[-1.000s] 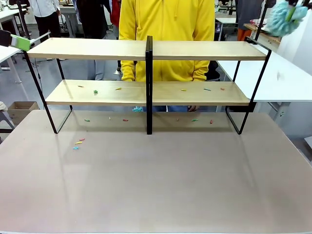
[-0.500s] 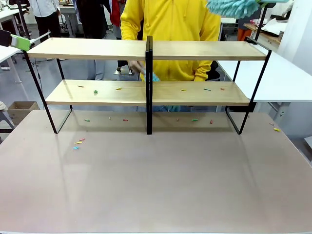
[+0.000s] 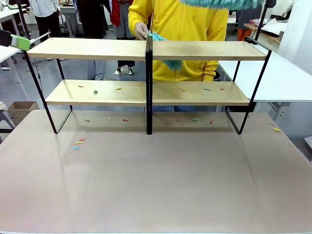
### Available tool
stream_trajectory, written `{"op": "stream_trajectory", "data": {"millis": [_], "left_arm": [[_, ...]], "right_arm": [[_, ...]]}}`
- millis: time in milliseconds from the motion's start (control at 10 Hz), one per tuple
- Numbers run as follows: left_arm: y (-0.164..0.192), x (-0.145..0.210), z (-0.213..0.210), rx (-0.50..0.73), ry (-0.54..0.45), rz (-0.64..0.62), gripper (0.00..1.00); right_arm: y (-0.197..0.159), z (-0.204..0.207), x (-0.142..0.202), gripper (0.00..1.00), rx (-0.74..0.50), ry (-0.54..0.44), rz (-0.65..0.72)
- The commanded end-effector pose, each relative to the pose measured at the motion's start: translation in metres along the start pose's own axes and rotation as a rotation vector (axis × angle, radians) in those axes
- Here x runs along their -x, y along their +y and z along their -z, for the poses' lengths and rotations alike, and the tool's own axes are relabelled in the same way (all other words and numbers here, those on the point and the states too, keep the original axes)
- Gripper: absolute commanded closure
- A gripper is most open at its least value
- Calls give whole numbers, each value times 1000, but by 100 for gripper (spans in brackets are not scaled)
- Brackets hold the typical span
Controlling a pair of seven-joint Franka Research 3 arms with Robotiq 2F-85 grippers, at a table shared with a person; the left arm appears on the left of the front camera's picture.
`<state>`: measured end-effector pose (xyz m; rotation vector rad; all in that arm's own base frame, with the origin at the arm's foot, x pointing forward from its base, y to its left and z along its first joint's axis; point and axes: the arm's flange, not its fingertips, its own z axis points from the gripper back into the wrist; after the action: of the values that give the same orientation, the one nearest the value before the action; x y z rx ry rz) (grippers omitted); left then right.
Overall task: Clean the shelves.
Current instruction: Clean a randomly selected level of the Shelf with the Duster.
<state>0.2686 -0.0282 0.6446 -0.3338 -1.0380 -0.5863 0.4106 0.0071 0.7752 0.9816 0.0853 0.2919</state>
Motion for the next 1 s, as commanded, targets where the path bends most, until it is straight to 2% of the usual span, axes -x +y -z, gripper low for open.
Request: {"op": "stream_trajectory", "data": {"millis": [0, 100, 300, 400, 600, 700, 800, 900], "left_arm": [[1, 1, 1, 9, -4, 4, 0], [1, 1, 1, 9, -4, 4, 0], [1, 1, 1, 9, -4, 4, 0], [1, 1, 1, 9, -4, 4, 0], [1, 1, 1, 9, -4, 4, 0], [1, 1, 1, 9, -4, 4, 0], [1, 1, 1, 9, -4, 4, 0], [1, 1, 1, 9, -4, 4, 0]], "right_arm": [[2, -54, 34, 88, -57, 103, -187], [-2, -74, 70, 88, -45, 78, -313], [-26, -112, 150, 88, 12, -76, -497], [-43, -126, 186, 88, -19, -136, -628], [-87, -120, 226, 88, -93, -282, -540], [-98, -111, 221, 88, -86, -310, -460], [-70, -134, 233, 88, -39, -259, -549], [-70, -134, 233, 88, -39, -259, -549]]}}
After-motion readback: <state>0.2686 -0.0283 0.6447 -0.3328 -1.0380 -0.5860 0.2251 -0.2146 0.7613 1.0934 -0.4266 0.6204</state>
